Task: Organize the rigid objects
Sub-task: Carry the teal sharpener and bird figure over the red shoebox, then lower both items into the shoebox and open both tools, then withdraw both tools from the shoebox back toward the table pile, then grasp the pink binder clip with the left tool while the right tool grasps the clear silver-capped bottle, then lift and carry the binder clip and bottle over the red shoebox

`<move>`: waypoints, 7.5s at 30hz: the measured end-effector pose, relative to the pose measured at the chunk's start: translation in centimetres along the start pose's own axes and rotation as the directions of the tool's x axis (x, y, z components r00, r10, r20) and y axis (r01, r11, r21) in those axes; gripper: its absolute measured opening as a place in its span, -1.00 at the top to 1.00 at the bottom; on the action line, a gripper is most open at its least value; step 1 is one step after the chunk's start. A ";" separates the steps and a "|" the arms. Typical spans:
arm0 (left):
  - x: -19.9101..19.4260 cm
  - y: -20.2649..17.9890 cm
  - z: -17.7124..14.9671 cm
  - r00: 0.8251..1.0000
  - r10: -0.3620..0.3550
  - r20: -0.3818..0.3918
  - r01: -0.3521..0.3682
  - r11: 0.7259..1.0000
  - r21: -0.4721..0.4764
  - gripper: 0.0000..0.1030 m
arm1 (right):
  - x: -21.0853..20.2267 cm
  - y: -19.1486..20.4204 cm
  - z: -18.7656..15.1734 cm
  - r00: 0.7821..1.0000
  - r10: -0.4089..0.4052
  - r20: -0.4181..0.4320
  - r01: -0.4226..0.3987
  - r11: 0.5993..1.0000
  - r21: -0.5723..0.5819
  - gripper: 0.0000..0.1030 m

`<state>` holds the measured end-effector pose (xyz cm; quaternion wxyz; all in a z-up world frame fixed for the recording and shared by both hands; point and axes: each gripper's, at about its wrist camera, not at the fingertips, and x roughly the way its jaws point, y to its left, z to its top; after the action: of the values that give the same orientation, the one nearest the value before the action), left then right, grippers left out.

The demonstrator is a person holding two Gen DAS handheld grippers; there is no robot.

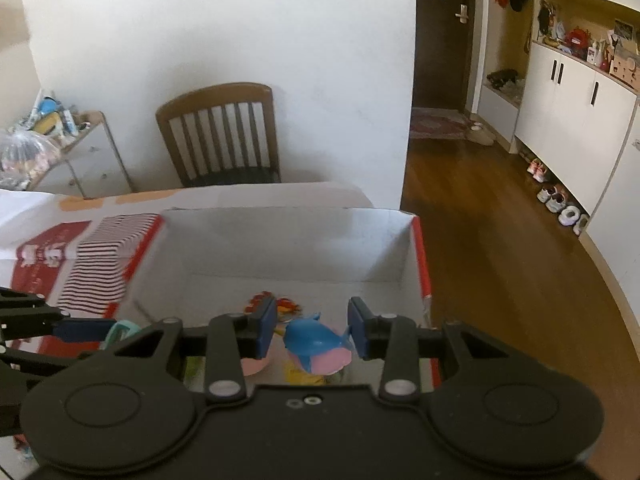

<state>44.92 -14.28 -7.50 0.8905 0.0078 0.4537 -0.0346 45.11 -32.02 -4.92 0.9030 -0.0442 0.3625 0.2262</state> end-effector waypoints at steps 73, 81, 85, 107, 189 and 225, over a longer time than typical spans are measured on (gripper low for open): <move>2.5 -0.5 3.7 1.000 0.017 -0.001 -0.017 0.997 -0.073 -0.03 | 0.5 0.9 -0.8 0.977 0.145 -0.155 -0.160 0.983 -0.093 -0.26; -2.0 -0.3 1.9 0.997 -0.008 0.075 0.013 0.997 -0.074 -0.03 | -2.7 1.6 -1.2 0.979 0.170 -0.114 -0.181 0.979 -0.094 -0.26; -4.0 -0.2 0.8 0.994 -0.029 0.103 0.037 0.996 -0.078 -0.03 | -4.2 1.9 -1.6 0.980 0.179 -0.092 -0.186 0.979 -0.082 -0.27; -11.7 3.9 -8.4 0.981 -0.063 0.182 0.087 0.988 -0.125 -0.22 | -10.1 6.3 -5.0 0.978 0.204 0.032 -0.203 0.979 -0.024 -0.71; -6.3 19.3 -26.8 0.987 -0.142 0.078 0.154 0.970 -0.189 -0.31 | 4.0 26.5 -12.6 0.953 0.156 -0.260 -0.245 0.901 -0.358 -0.58; -11.1 17.9 -24.7 0.981 -0.144 0.129 0.171 0.958 -0.229 0.00 | -3.7 23.7 -11.4 0.966 0.199 -0.164 -0.238 0.935 -0.264 -0.42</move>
<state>19.68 5.34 -13.34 0.9030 -0.1378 0.4038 -0.0511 25.09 -15.02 -8.73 0.8300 -0.1468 0.3895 0.3712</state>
